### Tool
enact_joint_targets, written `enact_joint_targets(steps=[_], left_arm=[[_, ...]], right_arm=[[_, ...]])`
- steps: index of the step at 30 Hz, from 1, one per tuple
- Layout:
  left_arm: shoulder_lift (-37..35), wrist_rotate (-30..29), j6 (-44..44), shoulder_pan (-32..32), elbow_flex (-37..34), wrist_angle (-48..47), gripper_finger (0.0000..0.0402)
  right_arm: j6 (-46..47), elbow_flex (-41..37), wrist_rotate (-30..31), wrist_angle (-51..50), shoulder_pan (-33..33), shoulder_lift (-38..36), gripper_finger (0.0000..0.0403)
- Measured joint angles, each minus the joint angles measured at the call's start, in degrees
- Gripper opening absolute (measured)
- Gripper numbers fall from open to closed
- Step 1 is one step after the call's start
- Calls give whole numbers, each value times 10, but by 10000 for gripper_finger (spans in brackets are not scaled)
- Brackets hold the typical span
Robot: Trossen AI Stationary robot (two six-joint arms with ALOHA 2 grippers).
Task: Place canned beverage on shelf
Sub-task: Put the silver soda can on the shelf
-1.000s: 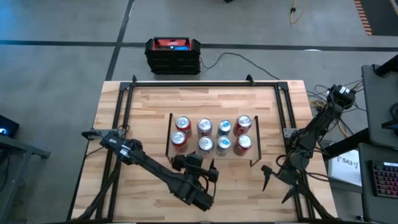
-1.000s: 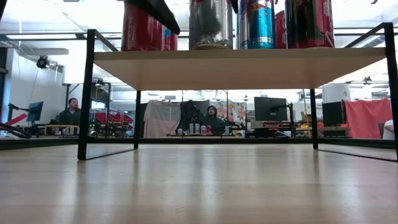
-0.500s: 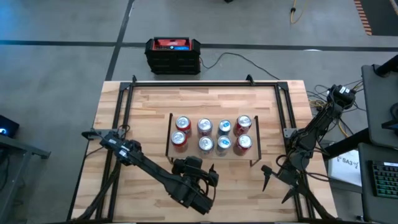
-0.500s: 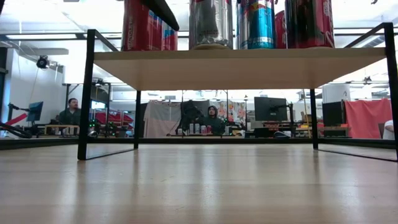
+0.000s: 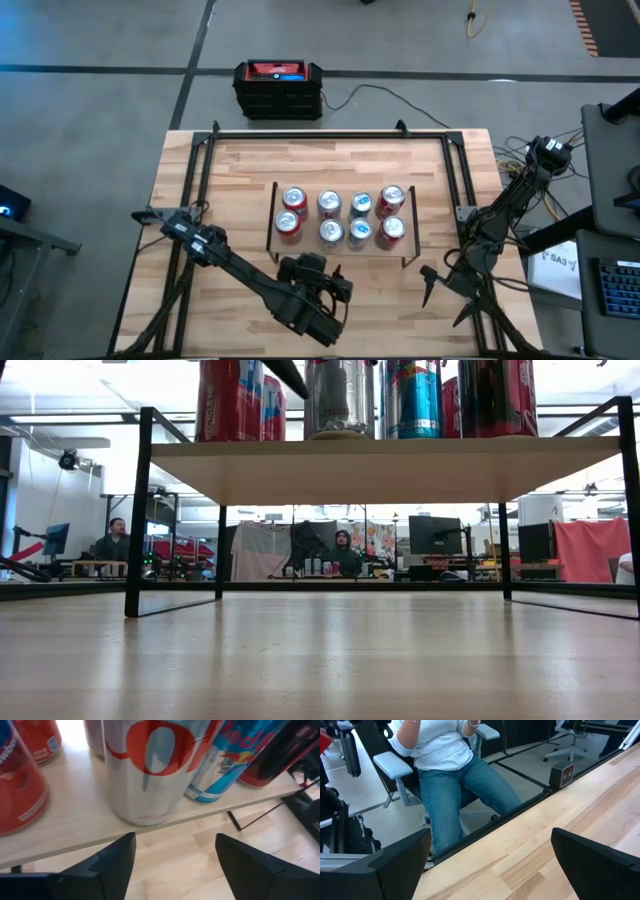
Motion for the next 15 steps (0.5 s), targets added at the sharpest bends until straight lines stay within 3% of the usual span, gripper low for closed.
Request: enact_joint_targets(steps=[15], left_arm=[[0,-52,55,5,0,59,188]], right_arm=[[0,0,0,0,0,0,400]])
